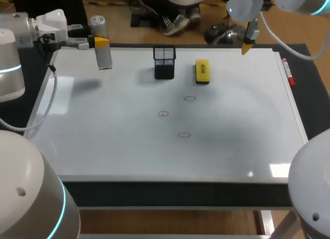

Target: Pick up the inspection probe, press it on each red-marked spot on the whiteboard one by one, put down the probe, pick up the eraser, and wipe off all the red marks.

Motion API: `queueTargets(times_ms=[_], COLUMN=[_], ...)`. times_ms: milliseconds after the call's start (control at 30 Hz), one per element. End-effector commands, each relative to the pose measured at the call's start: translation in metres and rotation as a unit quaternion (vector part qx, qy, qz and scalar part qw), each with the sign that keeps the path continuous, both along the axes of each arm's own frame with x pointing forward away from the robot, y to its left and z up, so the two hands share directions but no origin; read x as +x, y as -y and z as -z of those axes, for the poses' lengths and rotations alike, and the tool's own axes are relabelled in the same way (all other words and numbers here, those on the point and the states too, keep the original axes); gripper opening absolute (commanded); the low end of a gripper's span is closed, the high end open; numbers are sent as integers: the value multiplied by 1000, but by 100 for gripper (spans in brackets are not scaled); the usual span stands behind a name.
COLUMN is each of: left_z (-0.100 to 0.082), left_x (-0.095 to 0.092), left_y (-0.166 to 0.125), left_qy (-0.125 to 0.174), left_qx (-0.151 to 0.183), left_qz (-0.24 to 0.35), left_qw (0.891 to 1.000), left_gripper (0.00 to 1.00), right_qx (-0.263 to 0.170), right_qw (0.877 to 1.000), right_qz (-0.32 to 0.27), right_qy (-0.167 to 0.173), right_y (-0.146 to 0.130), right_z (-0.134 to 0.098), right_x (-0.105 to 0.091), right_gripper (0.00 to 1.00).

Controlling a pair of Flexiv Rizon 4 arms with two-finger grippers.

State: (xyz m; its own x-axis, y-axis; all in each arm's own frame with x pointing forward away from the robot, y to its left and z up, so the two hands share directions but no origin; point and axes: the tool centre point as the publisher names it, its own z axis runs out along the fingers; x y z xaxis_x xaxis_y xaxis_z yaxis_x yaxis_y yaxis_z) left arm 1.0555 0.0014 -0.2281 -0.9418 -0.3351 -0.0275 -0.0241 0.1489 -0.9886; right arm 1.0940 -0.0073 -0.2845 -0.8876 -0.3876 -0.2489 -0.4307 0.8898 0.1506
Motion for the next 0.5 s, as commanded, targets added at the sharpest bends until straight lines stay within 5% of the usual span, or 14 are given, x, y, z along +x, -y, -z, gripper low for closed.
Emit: queueTargets(times_ms=[33,300,500], left_z=[-1,-1,-1], left_x=[0,0,0], left_y=[0,0,0], left_qy=[1,1,1], left_qx=[0,0,0], left_qz=[0,0,0], left_qw=[1000,1000,1000], left_gripper=[0,0,0], right_qx=[-161,-148,-98], right_qw=[981,979,979], right_qz=[-4,-84,-158], right_qy=[-111,-113,-80], right_y=[-5,-13,-11], right_z=[-5,9,19], right_x=[1,-2,-6], right_gripper=[100,100,100])
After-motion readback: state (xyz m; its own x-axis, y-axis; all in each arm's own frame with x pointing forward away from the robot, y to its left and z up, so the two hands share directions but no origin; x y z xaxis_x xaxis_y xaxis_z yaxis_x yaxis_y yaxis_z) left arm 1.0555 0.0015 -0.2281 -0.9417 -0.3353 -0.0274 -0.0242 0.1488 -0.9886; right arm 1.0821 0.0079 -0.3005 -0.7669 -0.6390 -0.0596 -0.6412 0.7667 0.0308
